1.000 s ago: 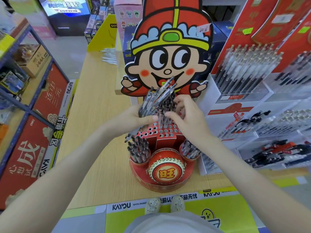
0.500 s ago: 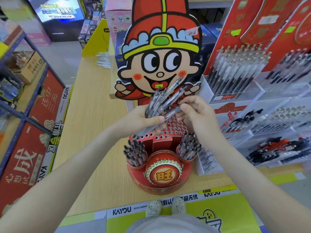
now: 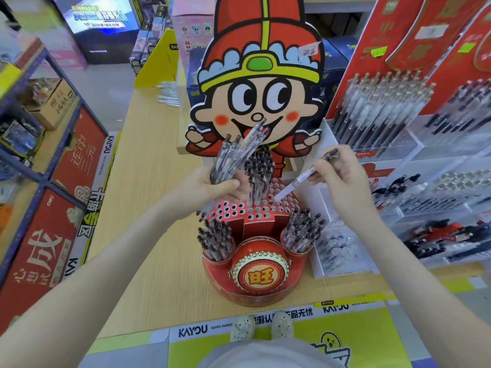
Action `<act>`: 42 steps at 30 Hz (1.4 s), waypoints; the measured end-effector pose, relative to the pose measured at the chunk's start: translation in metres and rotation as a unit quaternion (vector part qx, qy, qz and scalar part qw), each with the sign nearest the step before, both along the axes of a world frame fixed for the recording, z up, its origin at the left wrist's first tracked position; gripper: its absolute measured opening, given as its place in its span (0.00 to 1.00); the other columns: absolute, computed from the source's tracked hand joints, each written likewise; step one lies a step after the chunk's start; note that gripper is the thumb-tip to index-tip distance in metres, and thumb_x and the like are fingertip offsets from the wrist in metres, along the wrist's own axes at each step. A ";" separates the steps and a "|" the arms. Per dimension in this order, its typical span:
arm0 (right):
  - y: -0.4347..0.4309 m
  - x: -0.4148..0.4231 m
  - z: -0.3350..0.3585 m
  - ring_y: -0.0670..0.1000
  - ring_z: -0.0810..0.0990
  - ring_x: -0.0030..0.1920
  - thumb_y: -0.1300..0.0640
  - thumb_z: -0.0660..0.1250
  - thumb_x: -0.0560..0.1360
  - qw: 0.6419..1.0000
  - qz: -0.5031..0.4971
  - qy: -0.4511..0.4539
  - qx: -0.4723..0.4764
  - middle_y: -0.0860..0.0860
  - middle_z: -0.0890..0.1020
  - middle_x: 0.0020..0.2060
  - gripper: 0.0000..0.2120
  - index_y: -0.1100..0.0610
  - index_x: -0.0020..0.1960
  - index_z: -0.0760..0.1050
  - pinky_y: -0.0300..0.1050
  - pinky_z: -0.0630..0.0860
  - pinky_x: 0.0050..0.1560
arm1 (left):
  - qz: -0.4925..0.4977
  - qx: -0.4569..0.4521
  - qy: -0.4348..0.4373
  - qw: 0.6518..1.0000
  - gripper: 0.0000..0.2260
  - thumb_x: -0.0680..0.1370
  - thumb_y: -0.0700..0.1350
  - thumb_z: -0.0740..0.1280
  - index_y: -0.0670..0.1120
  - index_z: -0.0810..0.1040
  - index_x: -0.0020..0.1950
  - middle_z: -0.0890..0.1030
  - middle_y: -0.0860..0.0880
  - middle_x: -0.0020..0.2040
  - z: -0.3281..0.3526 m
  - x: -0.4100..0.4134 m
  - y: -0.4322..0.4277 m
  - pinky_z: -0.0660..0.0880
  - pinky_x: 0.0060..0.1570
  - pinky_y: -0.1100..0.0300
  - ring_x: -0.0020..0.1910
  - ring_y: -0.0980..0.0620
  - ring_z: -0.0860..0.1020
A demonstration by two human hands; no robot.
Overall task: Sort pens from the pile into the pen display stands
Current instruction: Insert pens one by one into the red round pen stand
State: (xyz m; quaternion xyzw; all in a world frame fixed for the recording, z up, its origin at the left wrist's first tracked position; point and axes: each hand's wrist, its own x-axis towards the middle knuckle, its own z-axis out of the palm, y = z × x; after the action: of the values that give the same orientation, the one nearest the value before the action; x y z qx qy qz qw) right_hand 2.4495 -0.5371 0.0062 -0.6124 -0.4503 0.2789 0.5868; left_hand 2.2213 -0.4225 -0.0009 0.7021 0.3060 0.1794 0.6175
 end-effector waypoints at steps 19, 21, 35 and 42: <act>0.034 -0.027 -0.026 0.52 0.76 0.41 0.51 0.68 0.75 0.930 0.127 -0.303 -0.167 0.50 0.78 0.39 0.12 0.54 0.47 0.65 0.44 0.68 0.39 | -0.006 -0.010 0.041 0.999 0.05 0.80 0.37 0.63 0.42 0.78 0.51 0.82 0.46 0.39 -0.006 -0.006 -0.005 0.78 0.42 0.62 0.39 0.50 0.82; 0.033 -0.027 -0.028 0.53 0.76 0.42 0.50 0.68 0.75 0.922 0.137 -0.317 -0.176 0.51 0.78 0.39 0.13 0.54 0.47 0.64 0.45 0.68 0.39 | -0.008 -0.012 0.047 0.999 0.05 0.80 0.37 0.63 0.43 0.78 0.50 0.83 0.48 0.38 -0.005 -0.003 -0.005 0.78 0.42 0.62 0.39 0.51 0.82; 0.013 -0.057 0.001 0.46 0.79 0.42 0.63 0.65 0.77 0.989 0.148 0.007 -0.029 0.45 0.81 0.40 0.08 0.50 0.49 0.75 0.43 0.76 0.44 | -0.097 0.009 0.072 0.993 0.06 0.79 0.37 0.64 0.46 0.78 0.45 0.82 0.52 0.34 0.015 0.003 -0.012 0.75 0.38 0.64 0.33 0.55 0.78; 0.011 -0.053 0.007 0.47 0.80 0.40 0.62 0.66 0.76 0.990 0.121 0.066 -0.026 0.46 0.83 0.39 0.05 0.53 0.49 0.76 0.44 0.77 0.41 | -0.088 0.033 0.091 0.991 0.05 0.78 0.41 0.67 0.46 0.74 0.42 0.77 0.57 0.28 0.018 0.007 -0.013 0.71 0.34 0.66 0.29 0.59 0.73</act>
State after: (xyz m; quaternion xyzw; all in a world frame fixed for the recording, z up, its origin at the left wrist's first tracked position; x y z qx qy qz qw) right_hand 2.3963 -0.5261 0.0134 -0.5483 -0.4743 0.3994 0.5611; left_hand 2.2281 -0.4351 0.0174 0.7596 0.2919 0.0700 0.5770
